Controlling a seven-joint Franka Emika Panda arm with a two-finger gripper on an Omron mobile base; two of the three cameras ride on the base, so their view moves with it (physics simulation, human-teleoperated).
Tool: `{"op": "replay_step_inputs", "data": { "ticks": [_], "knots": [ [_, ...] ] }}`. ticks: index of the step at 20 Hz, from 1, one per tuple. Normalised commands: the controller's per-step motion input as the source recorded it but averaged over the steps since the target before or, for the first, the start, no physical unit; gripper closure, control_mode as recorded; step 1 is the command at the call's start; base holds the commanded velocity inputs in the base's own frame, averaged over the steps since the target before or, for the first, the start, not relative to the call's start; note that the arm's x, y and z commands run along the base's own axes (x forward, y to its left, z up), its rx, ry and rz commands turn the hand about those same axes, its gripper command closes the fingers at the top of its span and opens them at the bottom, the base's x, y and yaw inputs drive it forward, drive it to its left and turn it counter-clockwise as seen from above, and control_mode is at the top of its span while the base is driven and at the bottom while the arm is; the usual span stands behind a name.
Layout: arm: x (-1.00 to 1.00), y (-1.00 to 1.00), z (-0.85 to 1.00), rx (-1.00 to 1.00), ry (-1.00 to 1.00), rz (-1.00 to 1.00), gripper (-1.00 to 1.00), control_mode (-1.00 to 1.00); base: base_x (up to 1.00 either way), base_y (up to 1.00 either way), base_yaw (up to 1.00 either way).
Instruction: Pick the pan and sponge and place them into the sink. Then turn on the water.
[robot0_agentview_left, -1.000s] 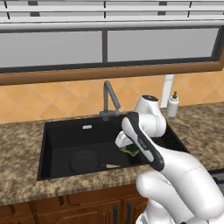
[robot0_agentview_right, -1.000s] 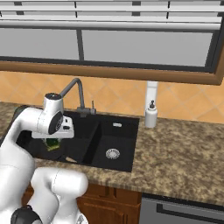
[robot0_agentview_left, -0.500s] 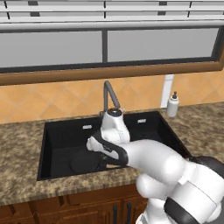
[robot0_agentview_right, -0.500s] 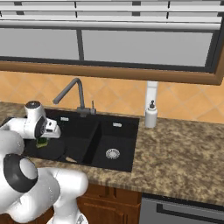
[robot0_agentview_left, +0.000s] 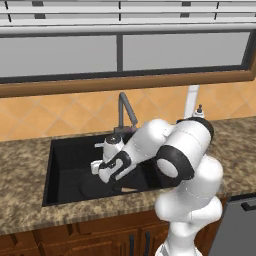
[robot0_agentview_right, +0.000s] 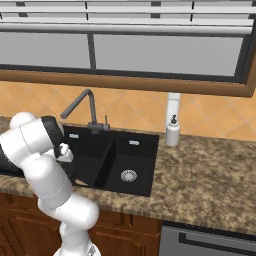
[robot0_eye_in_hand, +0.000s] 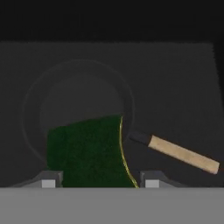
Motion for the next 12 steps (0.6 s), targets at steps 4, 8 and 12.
{"op": "replay_step_inputs", "data": {
  "ticks": [4,8,12],
  "knots": [
    [0.51,0.10,-0.52,-0.02,0.02,-0.08,1.00,-1.00,0.00,0.00,0.00],
    [0.24,0.37,-0.41,-0.04,0.00,-0.07,1.00,-1.00,0.00,0.00,0.00],
    [0.14,0.36,-0.22,-0.04,0.00,-0.09,1.00,-1.00,0.00,0.00,0.00]
  ]
}}
